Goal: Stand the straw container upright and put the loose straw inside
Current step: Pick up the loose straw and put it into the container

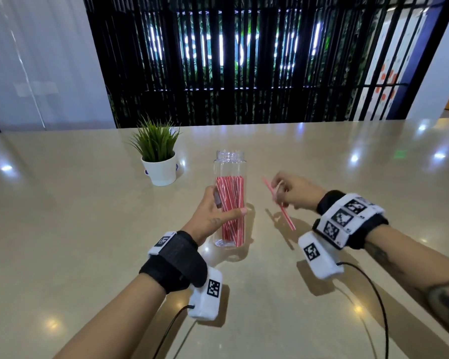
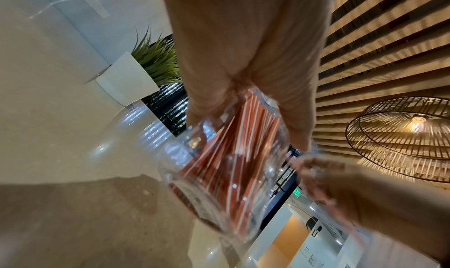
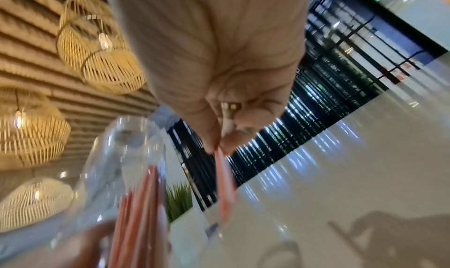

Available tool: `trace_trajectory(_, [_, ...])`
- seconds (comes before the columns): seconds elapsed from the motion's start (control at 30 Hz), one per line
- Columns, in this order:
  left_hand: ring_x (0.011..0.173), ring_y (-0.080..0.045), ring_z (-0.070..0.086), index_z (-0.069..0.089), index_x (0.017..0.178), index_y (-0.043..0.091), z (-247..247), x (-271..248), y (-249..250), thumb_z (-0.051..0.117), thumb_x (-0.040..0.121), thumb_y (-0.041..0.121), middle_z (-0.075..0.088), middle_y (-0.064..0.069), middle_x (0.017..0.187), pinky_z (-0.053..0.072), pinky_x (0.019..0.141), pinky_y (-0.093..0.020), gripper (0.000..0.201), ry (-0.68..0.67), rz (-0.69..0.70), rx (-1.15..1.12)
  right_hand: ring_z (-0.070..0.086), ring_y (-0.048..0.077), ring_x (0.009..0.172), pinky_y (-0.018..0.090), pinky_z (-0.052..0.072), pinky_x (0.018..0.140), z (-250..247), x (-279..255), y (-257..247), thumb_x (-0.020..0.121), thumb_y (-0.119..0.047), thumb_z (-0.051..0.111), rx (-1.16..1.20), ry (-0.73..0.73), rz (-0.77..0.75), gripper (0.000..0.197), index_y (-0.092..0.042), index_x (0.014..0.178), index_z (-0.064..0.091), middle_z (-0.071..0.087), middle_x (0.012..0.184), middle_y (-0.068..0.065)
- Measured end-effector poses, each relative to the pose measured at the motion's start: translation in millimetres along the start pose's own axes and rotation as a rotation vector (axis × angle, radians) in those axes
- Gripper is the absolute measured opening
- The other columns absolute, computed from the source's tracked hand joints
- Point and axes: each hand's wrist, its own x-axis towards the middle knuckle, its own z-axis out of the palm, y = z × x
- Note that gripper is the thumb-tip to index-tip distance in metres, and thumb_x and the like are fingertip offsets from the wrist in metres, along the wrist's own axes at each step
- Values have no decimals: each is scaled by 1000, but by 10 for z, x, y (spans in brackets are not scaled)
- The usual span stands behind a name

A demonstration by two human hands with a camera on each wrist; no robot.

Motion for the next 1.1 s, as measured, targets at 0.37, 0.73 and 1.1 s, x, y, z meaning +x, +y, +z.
trace_trajectory(0.37, [110,-13,50,34,124,18,78,-11,-3,78,64,24,52,-5,120,43,80,-23,74,1,25,-26,59,9,60,17,42,55,-262,357,-834,86,-4,58,500,660,-402,23,-16,99,43,56,64,-6])
trace_trajectory(0.73, [96,0,53,34,124,11,29,2,74,74,70,13,51,-11,122,46,64,-6,67,42,114,-32,58,18,79,34,49,80,-178,469,-1107,85,-13,60,309,632,-343,12,-16,87,48,52,62,-9])
trace_trajectory(1.1, [78,14,58,32,124,0,24,37,148,67,76,-1,52,-6,110,47,63,-6,59,56,164,-86,52,18,70,33,45,72,-59,430,-1045,83,-16,61,203,491,-284,11,-15,81,50,49,63,-8])
